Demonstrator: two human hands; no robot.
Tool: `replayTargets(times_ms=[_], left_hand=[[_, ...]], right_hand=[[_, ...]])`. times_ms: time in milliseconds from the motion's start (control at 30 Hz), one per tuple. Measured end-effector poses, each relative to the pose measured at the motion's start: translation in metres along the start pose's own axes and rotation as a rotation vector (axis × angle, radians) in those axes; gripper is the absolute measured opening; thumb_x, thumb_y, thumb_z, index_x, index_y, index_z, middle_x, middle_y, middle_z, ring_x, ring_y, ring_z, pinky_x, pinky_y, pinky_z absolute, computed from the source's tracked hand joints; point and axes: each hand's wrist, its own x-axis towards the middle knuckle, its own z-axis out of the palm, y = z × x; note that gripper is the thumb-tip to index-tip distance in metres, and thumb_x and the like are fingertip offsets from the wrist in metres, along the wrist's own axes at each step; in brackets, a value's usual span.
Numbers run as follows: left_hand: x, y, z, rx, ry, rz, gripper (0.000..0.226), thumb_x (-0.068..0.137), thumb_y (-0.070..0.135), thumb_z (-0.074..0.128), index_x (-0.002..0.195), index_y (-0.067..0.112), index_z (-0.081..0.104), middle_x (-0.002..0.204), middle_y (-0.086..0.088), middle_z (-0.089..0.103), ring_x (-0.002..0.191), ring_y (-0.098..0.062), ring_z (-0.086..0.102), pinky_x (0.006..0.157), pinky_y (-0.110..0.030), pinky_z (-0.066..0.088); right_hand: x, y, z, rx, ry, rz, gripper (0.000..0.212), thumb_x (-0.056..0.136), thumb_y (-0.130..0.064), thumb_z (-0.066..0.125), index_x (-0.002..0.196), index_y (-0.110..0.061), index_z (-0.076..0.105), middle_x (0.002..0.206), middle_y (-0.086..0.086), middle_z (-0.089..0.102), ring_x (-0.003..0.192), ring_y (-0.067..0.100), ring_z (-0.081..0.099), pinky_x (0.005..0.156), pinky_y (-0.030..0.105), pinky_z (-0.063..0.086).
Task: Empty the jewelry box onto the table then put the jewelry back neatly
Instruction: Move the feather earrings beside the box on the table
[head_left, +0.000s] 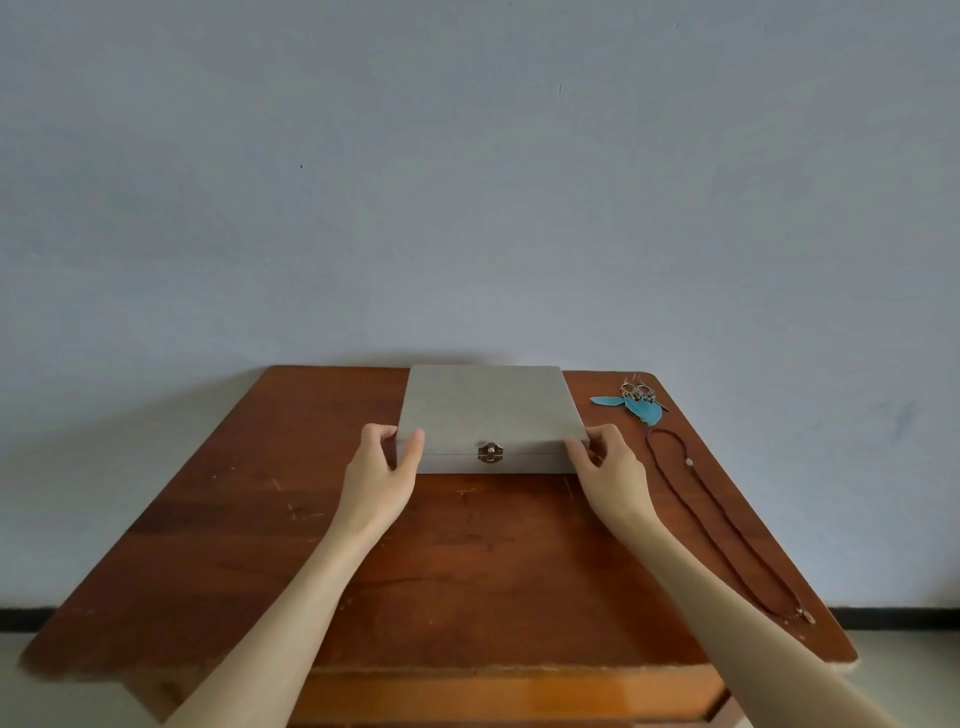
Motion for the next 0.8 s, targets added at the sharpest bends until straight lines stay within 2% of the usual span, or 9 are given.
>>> replayTargets(times_ms=[67, 100, 167, 233, 333, 433, 667, 733, 800], left_hand=[[0.002, -0.002, 0.003, 0.106, 0.065, 0.04, 0.053, 0.091, 0.046, 0.046, 0.127, 0.008, 0.042, 0.139, -0.01, 0.043, 0.123, -0.021, 0.044, 0.101, -0.034, 0.036], [0.004, -0.002, 0.005, 0.205, 0.105, 0.09, 0.053, 0.09, 0.047, 0.045, 0.126, 0.007, 0.043, 0.145, -0.011, 0.036, 0.134, -0.023, 0.033, 0.112, -0.039, 0.025], [0.006, 0.002, 0.008, 0.41, 0.145, 0.223, 0.057, 0.091, 0.05, 0.04, 0.13, 0.009, 0.04, 0.154, -0.01, 0.021, 0.144, -0.021, 0.011, 0.116, -0.041, 0.001], [0.011, 0.014, 0.014, 0.533, 0.096, 0.336, 0.064, 0.092, 0.053, 0.031, 0.141, 0.011, 0.029, 0.156, -0.008, 0.011, 0.145, -0.02, 0.0, 0.114, -0.04, -0.007], [0.022, 0.034, 0.027, 0.582, -0.105, 0.309, 0.068, 0.093, 0.056, 0.019, 0.146, 0.013, 0.017, 0.157, -0.007, 0.0, 0.145, -0.021, -0.008, 0.117, -0.041, -0.006], [0.029, 0.041, 0.035, 0.747, -0.248, 0.25, 0.068, 0.093, 0.057, 0.012, 0.148, 0.017, 0.009, 0.158, -0.004, 0.002, 0.145, -0.021, -0.005, 0.117, -0.047, -0.003], [0.027, 0.035, 0.031, 0.845, -0.29, 0.331, 0.078, 0.089, 0.064, 0.019, 0.148, 0.016, 0.0, 0.158, 0.001, -0.004, 0.145, -0.02, -0.006, 0.117, -0.046, -0.002], [0.026, 0.03, 0.031, 0.887, -0.238, 0.396, 0.082, 0.087, 0.066, 0.026, 0.148, 0.017, 0.002, 0.158, 0.0, 0.0, 0.145, -0.022, -0.002, 0.117, -0.047, 0.003], [0.024, 0.024, 0.033, 0.918, -0.166, 0.462, 0.082, 0.086, 0.065, 0.033, 0.148, 0.018, 0.009, 0.157, 0.0, 0.009, 0.145, -0.024, 0.007, 0.116, -0.047, 0.01]], right_hand=[[0.002, -0.001, -0.001, 0.039, -0.007, 0.03, 0.025, 0.093, -0.033, 0.052, 0.111, -0.016, 0.051, 0.102, -0.006, 0.053, 0.093, 0.009, 0.051, 0.071, 0.022, 0.042], [0.002, 0.0, -0.001, 0.065, -0.004, 0.047, 0.026, 0.092, -0.034, 0.053, 0.111, -0.016, 0.052, 0.102, -0.006, 0.053, 0.094, 0.009, 0.051, 0.073, 0.023, 0.042], [0.002, -0.001, 0.0, 0.083, 0.014, 0.063, 0.026, 0.091, -0.037, 0.053, 0.107, -0.016, 0.054, 0.1, -0.005, 0.056, 0.092, 0.011, 0.053, 0.075, 0.025, 0.042], [0.004, -0.001, 0.002, 0.064, 0.028, 0.069, 0.025, 0.091, -0.039, 0.053, 0.102, -0.017, 0.053, 0.098, -0.004, 0.057, 0.09, 0.012, 0.055, 0.074, 0.026, 0.045], [0.005, -0.002, 0.003, 0.087, 0.017, 0.103, 0.024, 0.091, -0.038, 0.054, 0.102, -0.017, 0.052, 0.096, -0.004, 0.055, 0.089, 0.012, 0.054, 0.073, 0.026, 0.044], [0.007, -0.003, 0.001, 0.127, 0.011, 0.133, 0.023, 0.09, -0.037, 0.055, 0.101, -0.017, 0.053, 0.097, -0.004, 0.055, 0.091, 0.012, 0.053, 0.073, 0.027, 0.042], [0.007, -0.002, 0.001, 0.134, 0.019, 0.137, 0.025, 0.09, -0.037, 0.055, 0.103, -0.016, 0.052, 0.098, -0.003, 0.055, 0.089, 0.012, 0.053, 0.068, 0.023, 0.041], [0.006, -0.003, 0.002, 0.12, 0.019, 0.126, 0.026, 0.09, -0.038, 0.055, 0.104, -0.016, 0.051, 0.101, -0.002, 0.056, 0.089, 0.012, 0.053, 0.064, 0.021, 0.041], [0.004, -0.003, 0.003, 0.09, 0.027, 0.114, 0.028, 0.091, -0.039, 0.053, 0.108, -0.016, 0.051, 0.107, 0.001, 0.058, 0.09, 0.012, 0.052, 0.069, 0.022, 0.044]])
